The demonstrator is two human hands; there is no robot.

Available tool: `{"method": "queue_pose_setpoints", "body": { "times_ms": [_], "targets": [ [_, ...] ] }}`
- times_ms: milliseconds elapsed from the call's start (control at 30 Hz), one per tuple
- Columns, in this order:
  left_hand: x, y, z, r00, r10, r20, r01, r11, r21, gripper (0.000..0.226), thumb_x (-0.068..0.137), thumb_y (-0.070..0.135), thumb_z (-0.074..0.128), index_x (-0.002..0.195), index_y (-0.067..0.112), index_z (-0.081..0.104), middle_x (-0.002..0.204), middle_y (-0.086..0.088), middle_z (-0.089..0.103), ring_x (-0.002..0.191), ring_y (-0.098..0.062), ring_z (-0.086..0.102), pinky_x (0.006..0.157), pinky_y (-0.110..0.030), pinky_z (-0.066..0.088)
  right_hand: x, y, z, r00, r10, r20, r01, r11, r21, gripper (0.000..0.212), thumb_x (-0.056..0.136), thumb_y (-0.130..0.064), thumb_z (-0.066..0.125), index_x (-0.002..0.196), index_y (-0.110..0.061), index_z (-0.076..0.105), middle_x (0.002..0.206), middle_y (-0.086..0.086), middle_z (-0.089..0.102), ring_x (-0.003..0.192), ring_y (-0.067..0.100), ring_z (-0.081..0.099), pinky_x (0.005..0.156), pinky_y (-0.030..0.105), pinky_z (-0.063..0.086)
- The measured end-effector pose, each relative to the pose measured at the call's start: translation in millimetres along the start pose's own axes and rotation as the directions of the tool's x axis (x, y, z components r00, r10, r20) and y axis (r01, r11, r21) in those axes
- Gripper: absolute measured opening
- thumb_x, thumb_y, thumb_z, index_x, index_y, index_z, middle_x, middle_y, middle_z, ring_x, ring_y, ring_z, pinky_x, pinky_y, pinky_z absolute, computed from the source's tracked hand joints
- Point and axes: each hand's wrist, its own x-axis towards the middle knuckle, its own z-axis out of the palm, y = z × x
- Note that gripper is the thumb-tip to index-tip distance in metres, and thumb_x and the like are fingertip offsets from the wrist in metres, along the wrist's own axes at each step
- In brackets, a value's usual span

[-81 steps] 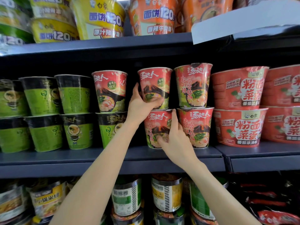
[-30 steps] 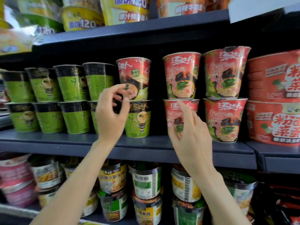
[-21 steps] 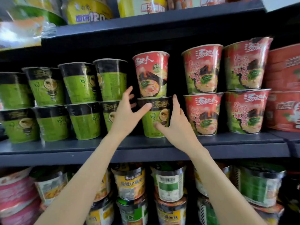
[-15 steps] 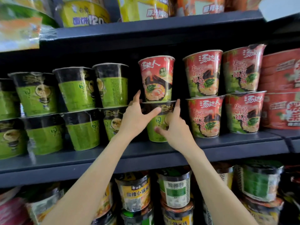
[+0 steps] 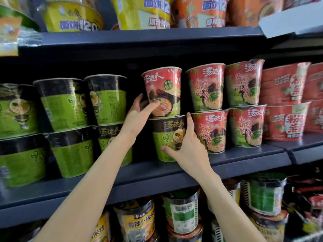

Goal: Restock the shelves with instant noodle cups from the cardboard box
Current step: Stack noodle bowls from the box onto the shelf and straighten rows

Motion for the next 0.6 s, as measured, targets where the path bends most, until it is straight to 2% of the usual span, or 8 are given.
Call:
{"method": "queue_pose_setpoints", "body": {
  "times_ms": [100, 200, 233, 267, 333, 400, 600],
  "targets": [
    [14, 8, 5, 0.996, -0.013, 0.083, 0.019, 0.997, -0.071, 0.071, 0.068, 0.034, 0.074, 0.133, 0.022, 0.048, 0.119, 0.004, 0.066, 0.109, -0.013, 0.062, 0.103, -0.035, 0.044, -1, 2, 2, 0.999, -0.011, 0.031, 0.012, 1.0, -0.024, 0.116, 0.079, -0.049, 0.069, 0.145, -0.032, -0.025, 0.123, 0.008, 0.057, 0.095, 0.025, 0.062, 0.069, 0.031, 0.043],
    [16, 13, 10, 0.999, 0.006, 0.038, -0.006, 1.0, -0.006, 0.068, 0.072, 0.025, 0.08, 0.132, 0.021, 0.048, 0.112, 0.008, 0.065, 0.1, -0.007, 0.063, 0.084, -0.017, 0.049, -1, 3, 3, 1.0, -0.019, 0.008, 0.019, 0.997, -0.068, 0.117, 0.079, -0.051, 0.068, 0.144, -0.03, -0.026, 0.114, 0.006, 0.06, 0.09, 0.024, 0.063, 0.068, 0.032, 0.045],
    [14, 14, 14, 1.0, 0.021, -0.022, -0.02, 0.999, 0.045, 0.074, 0.069, 0.03, 0.081, 0.133, 0.022, 0.045, 0.111, 0.01, 0.063, 0.098, -0.003, 0.061, 0.079, -0.013, 0.048, -1, 2, 3, 1.0, -0.014, -0.004, 0.014, 0.997, -0.082, 0.117, 0.078, -0.051, 0.069, 0.145, -0.03, -0.025, 0.115, 0.006, 0.059, 0.092, 0.025, 0.064, 0.069, 0.033, 0.046],
    [12, 14, 17, 0.995, 0.046, -0.085, -0.036, 0.993, 0.116, 0.082, 0.066, 0.037, 0.082, 0.135, 0.024, 0.041, 0.113, 0.01, 0.061, 0.099, -0.003, 0.06, 0.081, -0.016, 0.048, -2, 2, 3, 1.0, -0.013, -0.017, 0.011, 0.995, -0.099, 0.117, 0.078, -0.052, 0.069, 0.145, -0.029, -0.024, 0.117, 0.005, 0.058, 0.092, 0.025, 0.064, 0.07, 0.033, 0.046],
    [11, 13, 24, 0.977, 0.122, -0.175, -0.067, 0.954, 0.291, 0.096, 0.058, 0.055, 0.081, 0.137, 0.025, 0.036, 0.121, 0.007, 0.058, 0.109, -0.01, 0.057, 0.095, -0.031, 0.046, -3, 0, 4, 0.999, -0.017, -0.041, 0.011, 0.991, -0.13, 0.118, 0.077, -0.054, 0.069, 0.146, -0.027, -0.023, 0.119, 0.005, 0.056, 0.093, 0.026, 0.064, 0.067, 0.033, 0.044],
    [12, 12, 28, 0.961, 0.173, -0.218, -0.07, 0.909, 0.412, 0.105, 0.052, 0.068, 0.077, 0.137, 0.025, 0.033, 0.128, 0.004, 0.055, 0.116, -0.016, 0.054, 0.1, -0.043, 0.044, -3, -1, 4, 0.998, -0.018, -0.056, 0.009, 0.987, -0.159, 0.118, 0.077, -0.055, 0.068, 0.146, -0.026, -0.023, 0.12, 0.005, 0.055, 0.094, 0.025, 0.064, 0.064, 0.031, 0.04],
    [12, 11, 26, 0.95, 0.188, -0.247, -0.064, 0.897, 0.438, 0.116, 0.038, 0.081, 0.063, 0.137, 0.028, 0.034, 0.129, 0.005, 0.054, 0.116, -0.015, 0.054, 0.099, -0.044, 0.044, -6, -4, 4, 0.997, -0.019, -0.074, 0.003, 0.979, -0.202, 0.117, 0.077, -0.058, 0.066, 0.146, -0.027, -0.024, 0.116, 0.004, 0.054, 0.09, 0.024, 0.064, 0.061, 0.029, 0.037]
  ]
}}
